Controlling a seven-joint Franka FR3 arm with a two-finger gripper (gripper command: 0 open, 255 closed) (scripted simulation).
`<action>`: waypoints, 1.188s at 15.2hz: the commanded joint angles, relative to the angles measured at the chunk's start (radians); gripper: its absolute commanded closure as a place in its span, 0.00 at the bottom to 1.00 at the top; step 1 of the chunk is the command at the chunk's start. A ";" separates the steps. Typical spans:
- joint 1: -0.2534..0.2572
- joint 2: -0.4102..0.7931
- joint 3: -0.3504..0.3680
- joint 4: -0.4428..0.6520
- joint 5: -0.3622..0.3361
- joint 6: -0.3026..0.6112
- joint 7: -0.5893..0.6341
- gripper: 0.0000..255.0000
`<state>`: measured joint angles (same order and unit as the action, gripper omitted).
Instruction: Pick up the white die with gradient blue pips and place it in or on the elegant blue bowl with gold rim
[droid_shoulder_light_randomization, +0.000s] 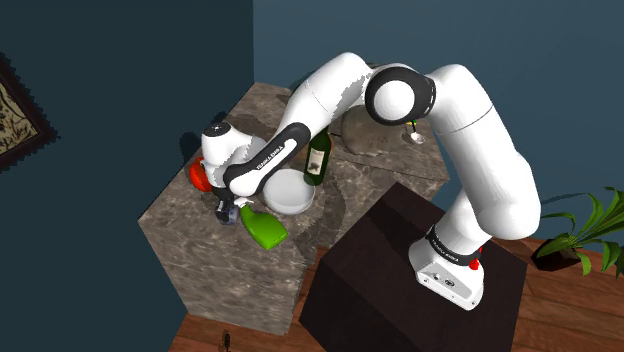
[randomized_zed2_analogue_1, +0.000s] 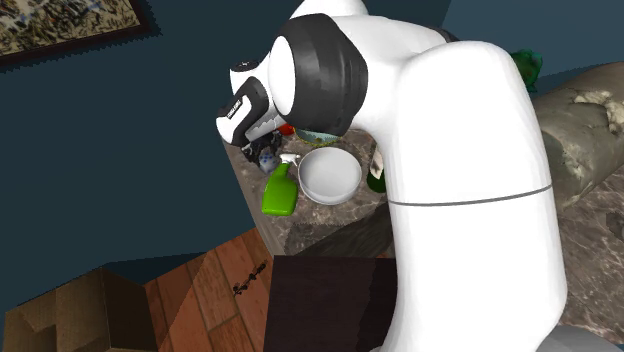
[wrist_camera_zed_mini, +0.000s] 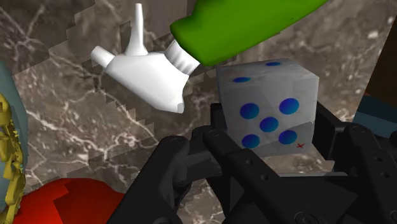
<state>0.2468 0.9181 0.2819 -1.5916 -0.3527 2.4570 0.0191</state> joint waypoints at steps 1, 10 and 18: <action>0.001 0.000 0.001 -0.003 0.000 0.000 0.001 1.00; -0.019 -0.098 0.028 -0.043 0.022 -0.059 -0.010 1.00; -0.037 -0.177 0.051 -0.063 0.046 -0.119 -0.022 1.00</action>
<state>0.2129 0.7526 0.3295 -1.6513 -0.3106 2.3476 -0.0010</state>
